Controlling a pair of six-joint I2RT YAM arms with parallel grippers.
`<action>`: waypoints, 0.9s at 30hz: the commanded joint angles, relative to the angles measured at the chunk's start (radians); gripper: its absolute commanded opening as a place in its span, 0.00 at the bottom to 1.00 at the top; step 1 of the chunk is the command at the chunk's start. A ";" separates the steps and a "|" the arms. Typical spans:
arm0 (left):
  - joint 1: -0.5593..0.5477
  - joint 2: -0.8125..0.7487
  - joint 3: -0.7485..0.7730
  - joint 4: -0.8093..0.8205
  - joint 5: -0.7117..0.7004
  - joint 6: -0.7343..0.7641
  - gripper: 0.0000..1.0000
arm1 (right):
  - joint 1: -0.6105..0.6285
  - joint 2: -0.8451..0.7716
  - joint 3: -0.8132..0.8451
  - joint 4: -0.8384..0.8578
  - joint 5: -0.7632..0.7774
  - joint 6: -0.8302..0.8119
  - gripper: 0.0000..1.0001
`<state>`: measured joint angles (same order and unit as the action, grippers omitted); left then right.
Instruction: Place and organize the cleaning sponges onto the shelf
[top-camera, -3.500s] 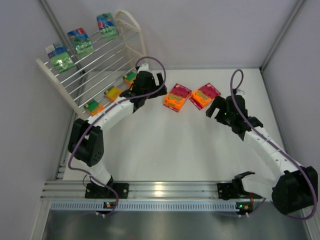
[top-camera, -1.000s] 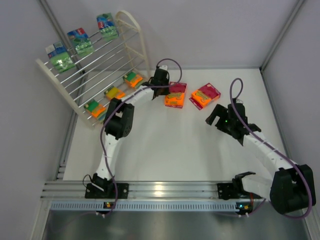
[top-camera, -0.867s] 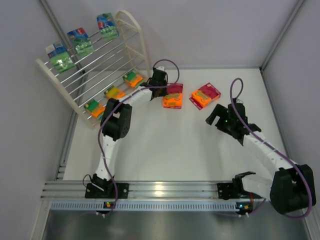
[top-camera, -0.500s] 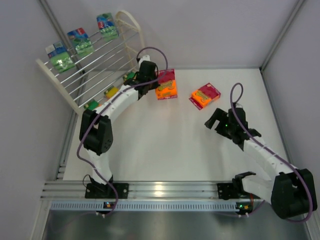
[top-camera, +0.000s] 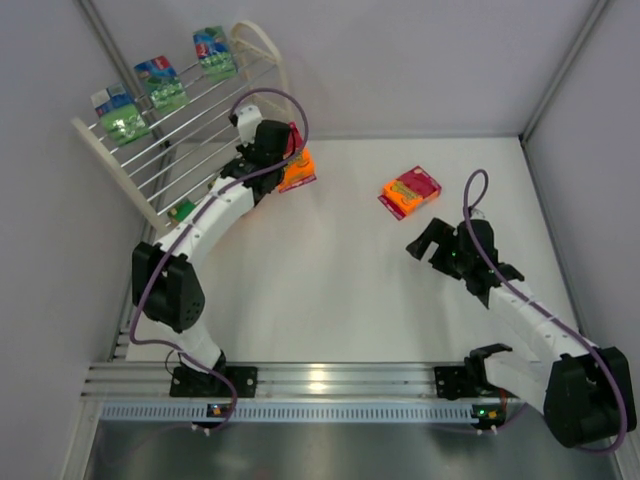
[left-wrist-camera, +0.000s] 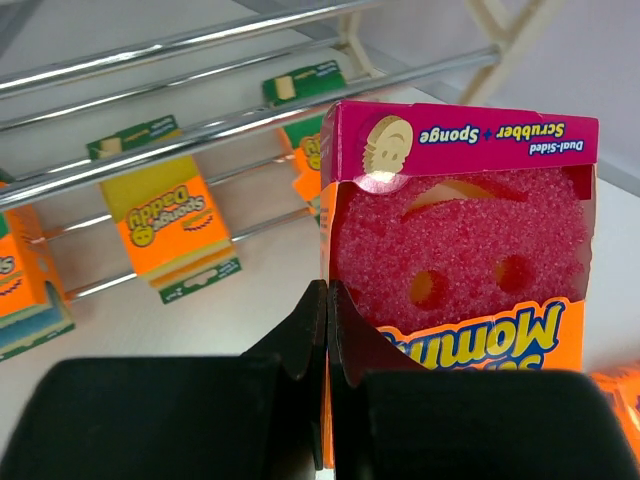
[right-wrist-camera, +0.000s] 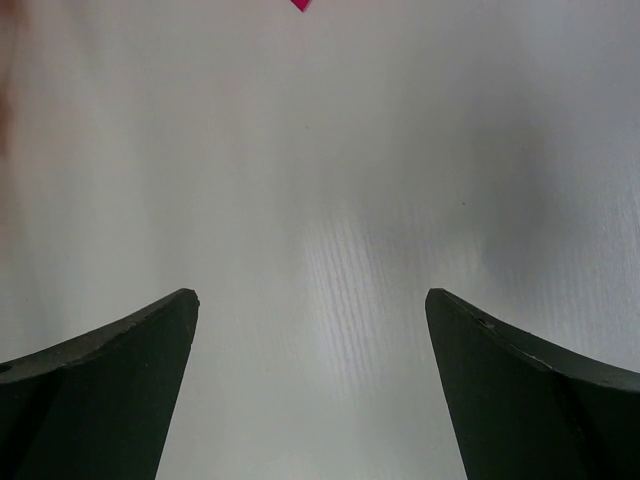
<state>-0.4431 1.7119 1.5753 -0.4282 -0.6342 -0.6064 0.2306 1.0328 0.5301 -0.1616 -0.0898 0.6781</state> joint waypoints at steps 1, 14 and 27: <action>0.041 -0.046 -0.006 -0.004 -0.122 -0.024 0.00 | -0.011 -0.033 -0.004 0.074 -0.016 0.014 0.99; 0.159 0.037 0.115 0.000 -0.110 0.008 0.00 | -0.011 -0.039 -0.032 0.079 -0.024 0.031 0.99; 0.202 0.149 0.218 0.028 -0.070 -0.015 0.00 | -0.011 -0.019 -0.022 0.082 -0.024 0.031 0.99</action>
<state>-0.2516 1.8580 1.7401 -0.4465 -0.7181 -0.6083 0.2306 1.0100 0.4969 -0.1371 -0.1074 0.7036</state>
